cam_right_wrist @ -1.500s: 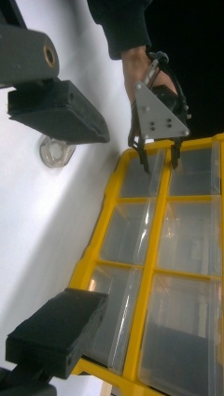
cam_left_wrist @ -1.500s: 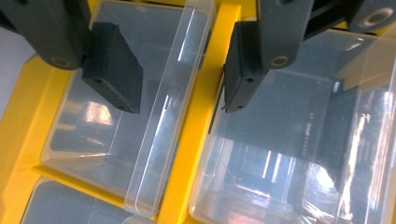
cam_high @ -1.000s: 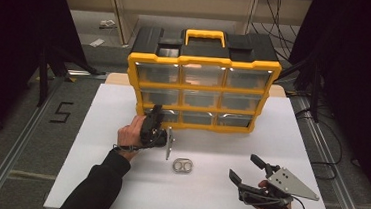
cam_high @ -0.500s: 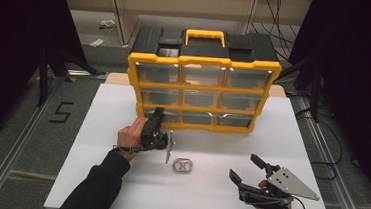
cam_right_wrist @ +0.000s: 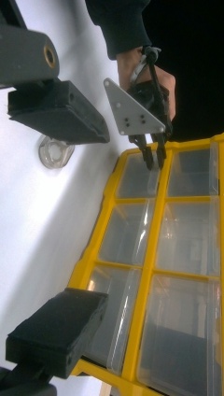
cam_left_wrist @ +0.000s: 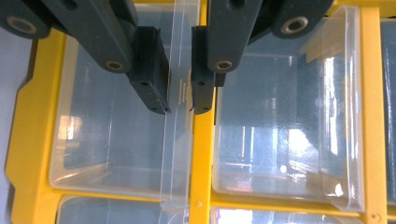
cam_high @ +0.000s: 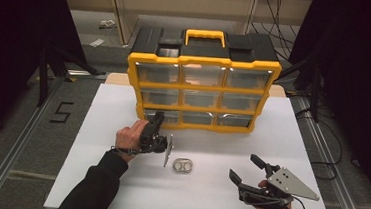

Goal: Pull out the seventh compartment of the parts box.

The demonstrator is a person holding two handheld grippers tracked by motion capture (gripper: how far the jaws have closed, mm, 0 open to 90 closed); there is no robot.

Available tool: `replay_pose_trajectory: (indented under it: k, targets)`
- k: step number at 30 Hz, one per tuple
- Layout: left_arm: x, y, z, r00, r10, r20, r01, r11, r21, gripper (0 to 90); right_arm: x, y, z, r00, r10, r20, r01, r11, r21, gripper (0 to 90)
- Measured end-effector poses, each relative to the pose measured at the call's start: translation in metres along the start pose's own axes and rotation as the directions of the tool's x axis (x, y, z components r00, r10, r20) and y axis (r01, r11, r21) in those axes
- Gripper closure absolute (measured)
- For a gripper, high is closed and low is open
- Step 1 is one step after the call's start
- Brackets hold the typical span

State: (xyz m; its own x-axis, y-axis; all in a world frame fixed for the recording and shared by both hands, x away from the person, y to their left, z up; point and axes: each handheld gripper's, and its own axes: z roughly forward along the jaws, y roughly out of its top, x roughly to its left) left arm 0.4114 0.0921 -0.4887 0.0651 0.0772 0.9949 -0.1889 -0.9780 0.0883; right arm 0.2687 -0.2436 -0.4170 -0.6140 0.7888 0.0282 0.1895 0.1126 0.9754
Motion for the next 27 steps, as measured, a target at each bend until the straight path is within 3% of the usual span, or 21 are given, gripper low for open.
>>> replay_pose_trajectory:
  k: [3,4,10,12,27]
  targets:
    - [-0.001,-0.001,-0.002,1.0,-0.004,0.007,0.004,1.0,-0.006,78.0,0.0,0.0,0.0,1.0,0.005,0.001,-0.005,1.0,-0.003,19.7]
    - [-0.001,-0.001,-0.004,0.9998,0.018,-0.003,-0.018,0.9998,-0.012,78.2,0.0,0.0,0.0,1.0,0.003,0.002,-0.003,1.0,-0.002,19.7]
    - [-0.003,-0.001,-0.009,1.0,0.001,0.0,-0.001,0.9996,-0.027,78.4,0.0,0.0,0.0,1.0,0.0,0.001,0.0,1.0,-0.002,19.7]
    - [-0.002,-0.001,-0.013,0.9997,0.025,-0.006,-0.025,0.9992,-0.03,78.5,0.0,0.0,0.0,1.0,-0.002,0.002,0.002,1.0,-0.003,19.8]
    - [-0.003,-0.002,-0.027,0.9997,0.024,0.002,-0.024,0.9986,-0.048,78.6,0.0,0.0,0.0,1.0,0.0,0.002,0.0,1.0,-0.002,19.7]
